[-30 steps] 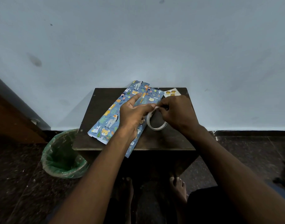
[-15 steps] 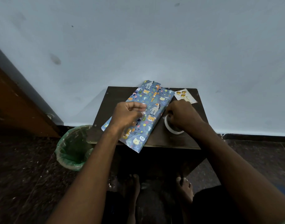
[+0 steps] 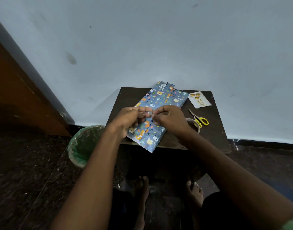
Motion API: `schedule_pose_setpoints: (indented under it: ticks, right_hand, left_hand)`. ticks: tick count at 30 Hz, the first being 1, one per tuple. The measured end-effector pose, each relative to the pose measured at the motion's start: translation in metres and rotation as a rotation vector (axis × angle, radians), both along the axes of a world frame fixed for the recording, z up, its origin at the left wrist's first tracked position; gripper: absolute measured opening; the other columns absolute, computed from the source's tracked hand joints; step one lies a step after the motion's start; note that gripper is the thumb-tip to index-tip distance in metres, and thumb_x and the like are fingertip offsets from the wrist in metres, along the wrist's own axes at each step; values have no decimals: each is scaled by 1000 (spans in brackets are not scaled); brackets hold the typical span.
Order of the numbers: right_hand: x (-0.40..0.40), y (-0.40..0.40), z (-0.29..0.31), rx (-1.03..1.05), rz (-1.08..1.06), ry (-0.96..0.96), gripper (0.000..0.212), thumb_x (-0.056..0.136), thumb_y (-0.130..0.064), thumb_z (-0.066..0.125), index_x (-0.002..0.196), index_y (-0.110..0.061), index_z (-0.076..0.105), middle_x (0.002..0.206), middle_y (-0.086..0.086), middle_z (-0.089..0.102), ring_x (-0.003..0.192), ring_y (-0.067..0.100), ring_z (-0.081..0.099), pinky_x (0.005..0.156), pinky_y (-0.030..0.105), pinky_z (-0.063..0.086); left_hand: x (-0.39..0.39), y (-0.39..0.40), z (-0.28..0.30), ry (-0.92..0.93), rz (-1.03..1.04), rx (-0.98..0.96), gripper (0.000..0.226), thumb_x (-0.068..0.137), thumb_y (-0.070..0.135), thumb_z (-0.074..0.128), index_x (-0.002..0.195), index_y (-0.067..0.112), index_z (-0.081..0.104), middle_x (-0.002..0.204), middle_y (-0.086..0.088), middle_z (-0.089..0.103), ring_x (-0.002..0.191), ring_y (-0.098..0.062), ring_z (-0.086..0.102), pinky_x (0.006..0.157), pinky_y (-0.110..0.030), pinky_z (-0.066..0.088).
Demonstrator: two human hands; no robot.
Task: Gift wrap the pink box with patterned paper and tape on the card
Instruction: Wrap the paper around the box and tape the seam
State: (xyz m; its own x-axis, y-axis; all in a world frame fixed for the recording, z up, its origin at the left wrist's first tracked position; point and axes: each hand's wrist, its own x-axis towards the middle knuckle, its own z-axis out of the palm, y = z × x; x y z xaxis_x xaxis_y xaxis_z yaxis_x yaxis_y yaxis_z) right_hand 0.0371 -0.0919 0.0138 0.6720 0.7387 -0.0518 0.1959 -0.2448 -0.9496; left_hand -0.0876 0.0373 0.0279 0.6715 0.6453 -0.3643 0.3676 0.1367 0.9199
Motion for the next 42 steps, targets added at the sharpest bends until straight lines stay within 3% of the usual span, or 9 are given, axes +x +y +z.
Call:
schedule_pose_setpoints:
  ticks: [3,8,15,20,25,27,30,34,42]
  right_hand:
    - [-1,9,1,48,-73,330,7,85,-8,78,86,-1,78,95,21,78,85,28,75,93,46,62]
    - [0,10,1,78,-121,430,14,85,-7,79,89,7,77,95,26,76,83,26,71,91,41,63]
    - [5,5,1,20,-44,293,20,88,-8,77,91,11,73,94,31,73,75,23,65,76,37,59]
    - [8,3,4,-55,11,123,14,88,-10,72,84,3,75,84,25,73,68,20,59,65,36,50]
    - [12,3,1,-146,68,-73,12,86,-14,74,76,-8,78,66,-10,72,61,0,60,68,31,51]
    - [13,2,1,-166,91,-109,12,86,-14,74,78,-7,79,68,-12,74,60,-4,60,66,27,49]
    - [14,2,2,-199,121,-184,12,87,-14,75,80,-5,78,78,-4,77,62,-3,61,66,25,48]
    - [15,3,1,-250,156,-239,13,86,-18,76,78,-8,78,84,2,78,81,13,70,74,31,54]
    - [18,6,-3,-374,144,-263,29,78,-20,78,84,7,72,93,25,71,71,17,54,64,32,41]
  left_hand:
    - [-1,-3,-5,-12,-12,-4,41,97,1,56,102,30,86,93,6,77,94,-19,53,66,-25,37]
    - [1,-12,-5,-85,35,-13,42,97,-3,54,107,26,83,98,11,82,91,-14,56,60,-16,41]
    - [0,-14,-8,-99,66,136,38,97,-4,57,110,19,84,109,-4,82,66,-3,61,53,-12,45]
    - [-2,-4,-19,-37,40,366,31,97,6,65,96,29,86,92,-1,82,95,-36,76,90,-48,63]
    - [-3,1,-17,21,45,353,19,97,15,69,94,21,87,93,8,82,87,-8,74,74,-18,56]
    - [-4,2,-15,17,47,306,17,96,26,73,88,18,87,90,3,82,80,-9,67,70,-22,51]
    - [-5,4,-13,24,10,282,26,93,42,79,84,19,87,88,-1,82,75,-9,64,72,-28,51]
    - [-2,6,-18,98,2,369,21,85,38,88,79,18,85,77,4,79,60,-1,64,64,-22,49]
    - [3,5,-21,218,-7,556,22,83,34,89,74,15,84,76,4,80,67,-7,70,66,-23,51]
